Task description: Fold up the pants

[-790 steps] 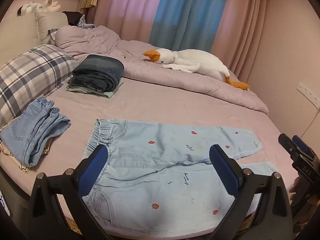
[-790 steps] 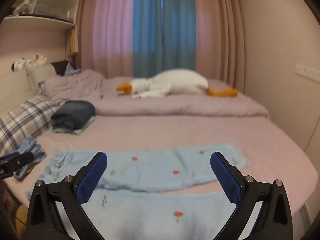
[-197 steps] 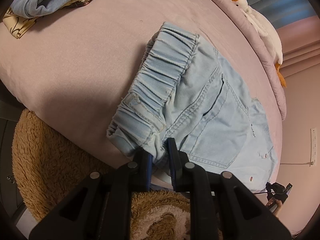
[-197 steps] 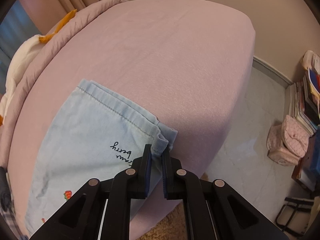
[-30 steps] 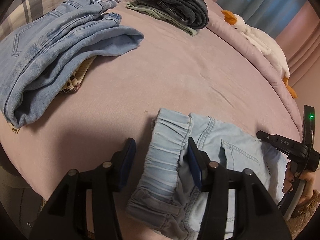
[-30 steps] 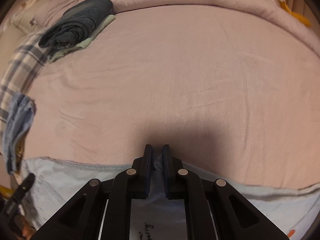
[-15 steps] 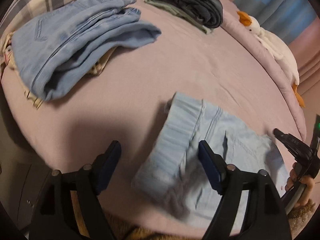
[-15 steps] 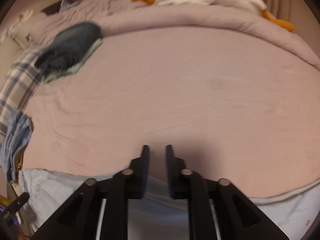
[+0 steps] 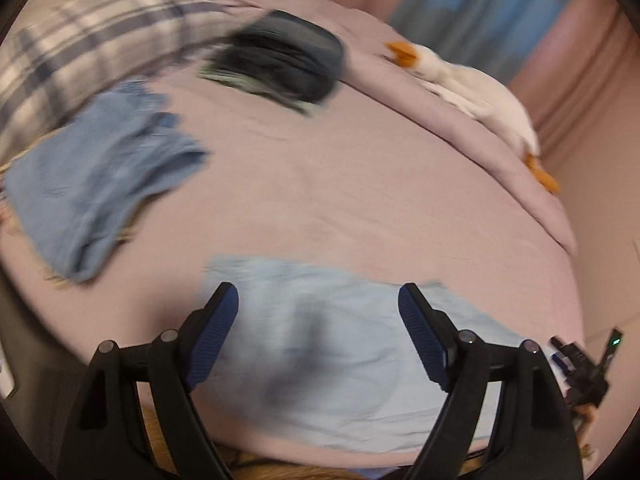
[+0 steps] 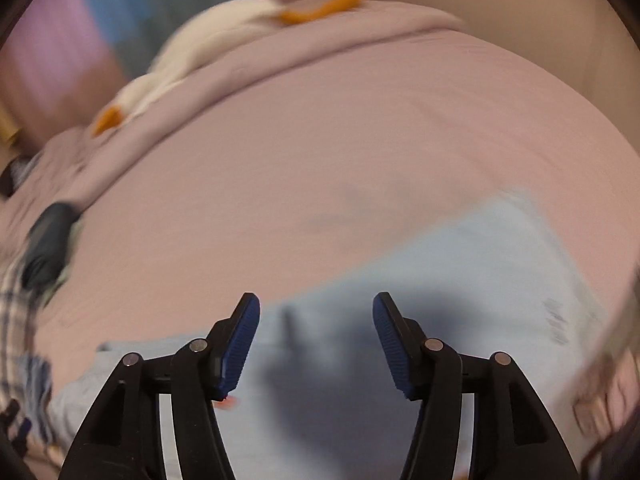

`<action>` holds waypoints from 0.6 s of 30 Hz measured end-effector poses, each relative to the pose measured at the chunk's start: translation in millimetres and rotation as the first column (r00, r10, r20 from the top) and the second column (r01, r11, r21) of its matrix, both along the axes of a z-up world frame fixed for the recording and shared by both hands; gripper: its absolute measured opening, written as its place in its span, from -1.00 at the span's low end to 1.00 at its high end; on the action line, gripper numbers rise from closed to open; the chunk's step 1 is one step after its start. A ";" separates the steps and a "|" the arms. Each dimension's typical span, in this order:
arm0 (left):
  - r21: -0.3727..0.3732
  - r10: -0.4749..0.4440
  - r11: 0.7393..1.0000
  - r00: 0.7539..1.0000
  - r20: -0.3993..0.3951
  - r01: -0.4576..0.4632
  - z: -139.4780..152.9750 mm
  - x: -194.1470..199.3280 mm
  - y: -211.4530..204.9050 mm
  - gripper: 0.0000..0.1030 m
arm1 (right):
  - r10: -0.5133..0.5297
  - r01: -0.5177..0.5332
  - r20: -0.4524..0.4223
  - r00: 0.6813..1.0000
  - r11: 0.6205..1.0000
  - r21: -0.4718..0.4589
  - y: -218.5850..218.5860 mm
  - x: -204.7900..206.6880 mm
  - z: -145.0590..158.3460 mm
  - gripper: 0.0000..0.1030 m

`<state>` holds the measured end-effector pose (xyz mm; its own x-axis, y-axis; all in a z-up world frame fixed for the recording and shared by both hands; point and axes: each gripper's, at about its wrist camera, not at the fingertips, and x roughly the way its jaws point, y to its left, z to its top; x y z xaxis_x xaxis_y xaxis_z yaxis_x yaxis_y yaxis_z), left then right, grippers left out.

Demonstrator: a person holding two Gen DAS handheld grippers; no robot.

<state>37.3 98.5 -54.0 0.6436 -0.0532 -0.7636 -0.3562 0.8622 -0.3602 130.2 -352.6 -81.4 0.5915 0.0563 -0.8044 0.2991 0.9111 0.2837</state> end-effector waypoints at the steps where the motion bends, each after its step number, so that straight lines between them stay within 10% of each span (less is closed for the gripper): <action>1: -0.011 -0.025 1.000 1.000 -0.004 0.025 -2.4 9.5 -6.7 0.60 | -0.035 0.035 -0.006 0.999 0.999 0.020 -14.7 -9.3 -4.5 0.14; 15: -0.145 -0.365 0.927 0.923 -0.124 0.347 -66.9 134.3 -114.5 -0.05 | -0.360 0.361 -0.033 0.932 0.933 0.011 -105.7 -110.9 -16.6 0.12; 18: -0.147 -0.380 0.921 0.913 -0.146 0.360 -80.2 148.1 -125.6 -0.11 | -0.411 0.412 -0.028 0.911 0.910 0.049 -119.1 -127.1 -21.3 -0.20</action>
<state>185.4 -27.1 -134.2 0.4235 -0.3563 -0.8328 -0.0833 0.9002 -0.4275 3.1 -471.7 -102.7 0.5581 -0.1470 -0.8166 0.6495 0.6899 0.3197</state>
